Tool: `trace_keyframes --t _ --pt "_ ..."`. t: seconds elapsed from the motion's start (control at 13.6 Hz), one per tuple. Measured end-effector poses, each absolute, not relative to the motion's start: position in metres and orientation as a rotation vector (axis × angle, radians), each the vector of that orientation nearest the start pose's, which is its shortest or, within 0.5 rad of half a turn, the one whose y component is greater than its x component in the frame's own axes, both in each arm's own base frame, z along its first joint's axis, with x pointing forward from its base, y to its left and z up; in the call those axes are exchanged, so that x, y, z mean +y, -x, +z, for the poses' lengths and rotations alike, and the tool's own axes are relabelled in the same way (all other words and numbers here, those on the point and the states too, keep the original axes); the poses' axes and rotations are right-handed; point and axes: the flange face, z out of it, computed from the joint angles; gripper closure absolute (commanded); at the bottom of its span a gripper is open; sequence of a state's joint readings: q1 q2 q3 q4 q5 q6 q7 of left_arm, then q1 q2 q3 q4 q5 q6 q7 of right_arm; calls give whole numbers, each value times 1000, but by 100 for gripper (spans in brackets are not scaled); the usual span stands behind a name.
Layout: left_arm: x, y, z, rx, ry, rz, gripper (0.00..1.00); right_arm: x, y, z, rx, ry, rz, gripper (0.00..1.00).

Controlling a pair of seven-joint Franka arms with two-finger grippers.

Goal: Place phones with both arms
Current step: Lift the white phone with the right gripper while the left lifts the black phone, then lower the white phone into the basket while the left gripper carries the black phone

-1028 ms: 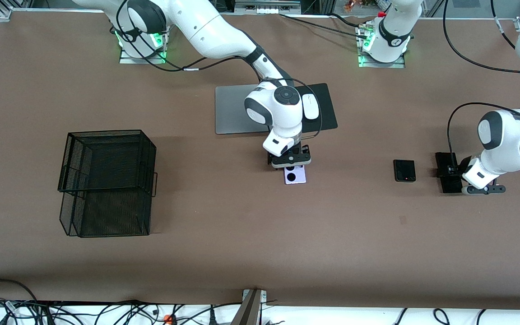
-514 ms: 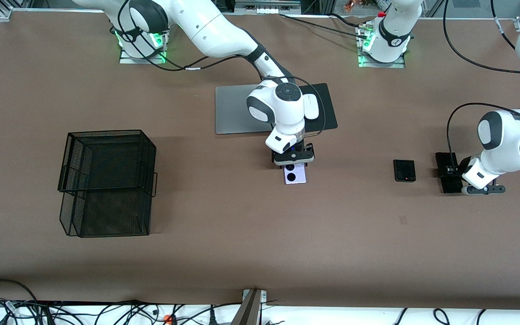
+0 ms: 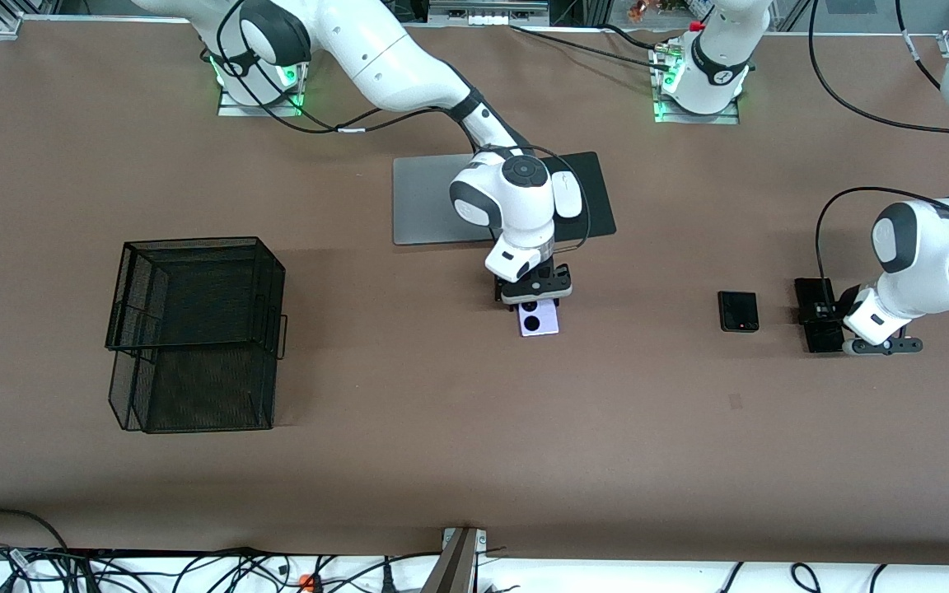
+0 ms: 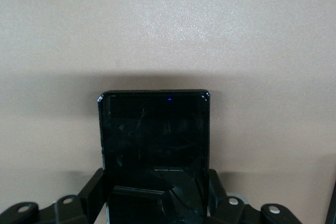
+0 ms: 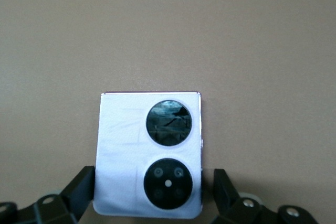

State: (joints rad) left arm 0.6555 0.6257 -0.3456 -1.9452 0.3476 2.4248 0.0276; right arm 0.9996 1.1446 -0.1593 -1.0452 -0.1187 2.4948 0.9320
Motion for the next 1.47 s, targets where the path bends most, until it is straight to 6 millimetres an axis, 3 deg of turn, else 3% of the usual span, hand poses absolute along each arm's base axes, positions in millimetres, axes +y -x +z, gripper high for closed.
trace_keyframes --t 0.22,0.29,0.59,0.73,0.95,1.17,1.32,1.47 --pt "189 -576 164 -92 3140 140 74 628 -496 164 -164 2981 -559 90" --pt "189 -576 164 -92 3140 140 74 628 -497 164 -164 2981 -560 100" --pt "189 -576 164 -92 3140 140 74 623 -502 167 -164 3017 -555 100" --pt "189 -576 164 -92 3140 139 74 619 -509 179 -184 3060 -541 100" --pt "185 -581 168 -81 3143 118 73 606 -531 240 -173 3118 -513 100" --pt "176 -594 193 -51 3134 103 73 572 -558 333 -132 3132 -414 100" --pt "155 -611 232 -1 3124 185 74 527 -578 404 -143 3145 -326 100" --pt "126 -632 280 12 3110 252 73 464 -600 449 -169 3189 -240 100"
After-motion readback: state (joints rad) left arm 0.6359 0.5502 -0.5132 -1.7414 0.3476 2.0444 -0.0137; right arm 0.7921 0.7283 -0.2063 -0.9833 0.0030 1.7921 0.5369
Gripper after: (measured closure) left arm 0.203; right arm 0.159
